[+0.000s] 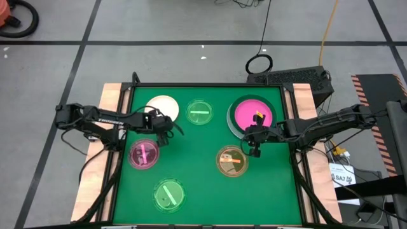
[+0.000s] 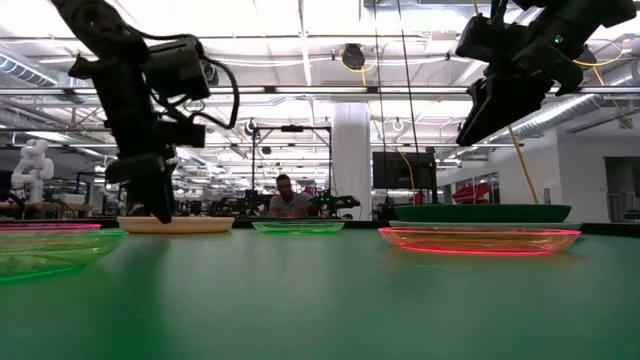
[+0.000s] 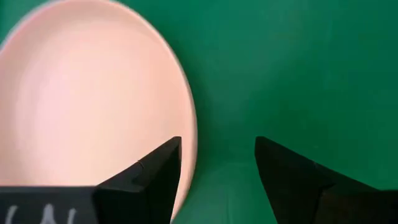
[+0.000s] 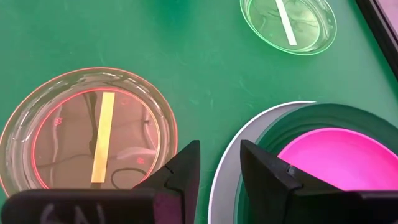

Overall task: Stack plastic plates
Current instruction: Stack the white plate on the pink plate

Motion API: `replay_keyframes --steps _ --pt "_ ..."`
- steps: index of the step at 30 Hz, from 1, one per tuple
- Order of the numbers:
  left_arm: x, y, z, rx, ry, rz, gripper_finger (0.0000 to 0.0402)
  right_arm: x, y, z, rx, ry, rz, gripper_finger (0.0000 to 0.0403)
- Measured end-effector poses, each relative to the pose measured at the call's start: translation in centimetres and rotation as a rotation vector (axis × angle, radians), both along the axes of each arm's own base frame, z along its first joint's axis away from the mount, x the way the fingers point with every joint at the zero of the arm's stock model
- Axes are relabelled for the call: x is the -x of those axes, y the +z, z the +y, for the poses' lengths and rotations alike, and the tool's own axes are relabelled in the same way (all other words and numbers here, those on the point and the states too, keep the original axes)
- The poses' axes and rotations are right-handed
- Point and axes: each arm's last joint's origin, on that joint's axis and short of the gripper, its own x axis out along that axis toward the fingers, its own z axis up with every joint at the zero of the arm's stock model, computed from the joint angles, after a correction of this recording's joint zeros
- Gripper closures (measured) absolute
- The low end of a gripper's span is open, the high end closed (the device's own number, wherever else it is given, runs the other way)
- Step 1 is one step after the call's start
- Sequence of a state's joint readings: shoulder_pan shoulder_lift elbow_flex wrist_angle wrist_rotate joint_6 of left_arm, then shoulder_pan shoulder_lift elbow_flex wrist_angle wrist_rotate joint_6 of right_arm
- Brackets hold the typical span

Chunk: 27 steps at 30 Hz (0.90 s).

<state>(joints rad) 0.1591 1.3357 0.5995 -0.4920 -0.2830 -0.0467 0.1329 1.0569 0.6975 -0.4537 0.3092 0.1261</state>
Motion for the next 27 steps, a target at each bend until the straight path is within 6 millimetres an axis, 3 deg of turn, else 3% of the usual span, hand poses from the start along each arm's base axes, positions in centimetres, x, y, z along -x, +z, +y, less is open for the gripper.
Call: replay_keyframes --steps 11,20,27 --pt "1.0 -1.4 -0.2 0.008 0.014 0.029 0.0200 0.0 0.0 0.0 0.008 0.008 0.002 0.0293" --pt "1.1 -1.5 -0.2 0.018 0.006 0.045 0.0309 0.0 0.0 0.0 0.010 0.010 0.002 0.0293" --pt "1.0 -1.6 -0.2 0.012 -0.037 0.064 0.0348 0.0 0.0 0.0 0.015 0.015 0.004 0.0293"
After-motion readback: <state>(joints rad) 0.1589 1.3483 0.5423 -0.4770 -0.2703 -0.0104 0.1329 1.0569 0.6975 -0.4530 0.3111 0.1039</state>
